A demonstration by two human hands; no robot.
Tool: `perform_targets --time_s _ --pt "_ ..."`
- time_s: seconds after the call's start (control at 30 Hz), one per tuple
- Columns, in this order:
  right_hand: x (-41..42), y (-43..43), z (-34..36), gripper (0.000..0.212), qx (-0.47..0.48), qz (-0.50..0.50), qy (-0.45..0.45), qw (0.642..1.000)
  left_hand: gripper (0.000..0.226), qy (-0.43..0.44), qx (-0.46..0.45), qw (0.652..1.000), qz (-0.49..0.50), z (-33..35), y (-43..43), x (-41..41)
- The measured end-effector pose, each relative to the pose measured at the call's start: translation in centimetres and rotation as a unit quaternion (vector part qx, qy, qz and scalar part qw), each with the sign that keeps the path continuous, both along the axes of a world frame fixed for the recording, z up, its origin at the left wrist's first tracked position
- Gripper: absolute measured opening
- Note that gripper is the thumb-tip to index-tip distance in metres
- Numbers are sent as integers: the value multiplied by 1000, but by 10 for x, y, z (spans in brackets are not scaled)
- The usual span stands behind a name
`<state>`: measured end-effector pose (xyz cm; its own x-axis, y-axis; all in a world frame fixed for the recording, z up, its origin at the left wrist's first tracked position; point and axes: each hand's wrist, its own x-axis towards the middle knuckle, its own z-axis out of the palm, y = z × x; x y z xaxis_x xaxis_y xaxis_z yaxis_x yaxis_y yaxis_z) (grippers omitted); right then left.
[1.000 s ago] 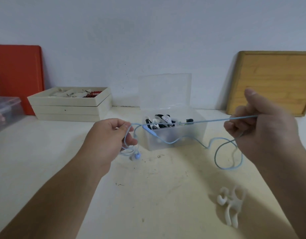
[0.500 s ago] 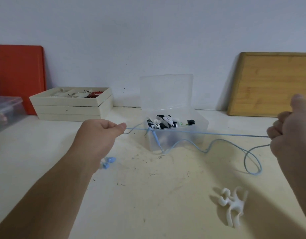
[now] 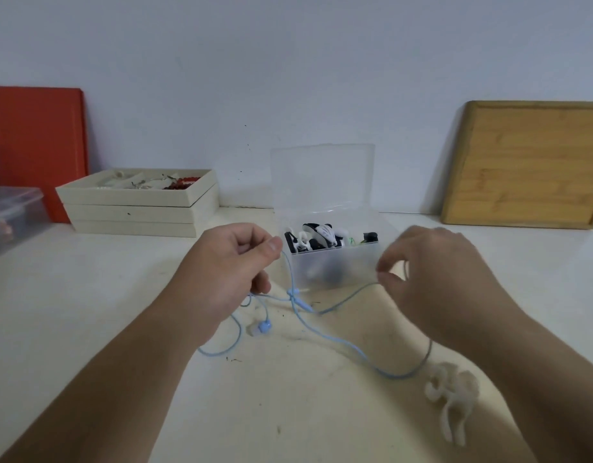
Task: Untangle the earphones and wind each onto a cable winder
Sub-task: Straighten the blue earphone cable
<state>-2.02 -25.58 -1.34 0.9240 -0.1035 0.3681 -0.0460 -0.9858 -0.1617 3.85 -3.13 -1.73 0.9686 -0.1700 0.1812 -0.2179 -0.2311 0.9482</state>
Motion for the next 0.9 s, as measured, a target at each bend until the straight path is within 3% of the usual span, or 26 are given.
perform_targets --time_s 0.1,0.17,0.23,0.3,0.4,0.5,0.6,0.67,0.73,0.8,0.9 --pt "-11 25 2 40 51 130 -18 990 22 0 2 1000 -23 -1 -4 -3" --pt "-21 39 5 69 100 154 75 980 20 1 0 999 -39 -2 -6 -5" --pt "-23 50 0 85 116 170 141 968 20 0 -1 999 -47 -4 -8 -6" --pt "-21 56 -10 75 111 188 134 967 20 4 -7 999 -53 -5 -11 -6" --pt "-14 51 -18 37 186 218 107 952 19 5 -9 998 -60 -7 -14 -6" --pt "-9 41 -13 25 379 281 85 878 19 -18 28 998 -44 -12 -13 -3" --pt "-9 26 -1 25 457 334 84 820 20 -30 61 998 -13 -17 -8 3" --pt "-12 10 10 24 428 324 150 830 19 -32 55 998 5 -17 -6 4" --pt "-16 -10 19 23 292 274 222 889 19 -29 26 999 8 -15 -6 3" --pt "-17 -22 22 42 147 220 274 925 19 -24 -1 1000 -2 -11 -8 0" --pt "-11 -18 13 65 122 148 191 963 19 -12 -47 998 -30 -5 -12 -4"
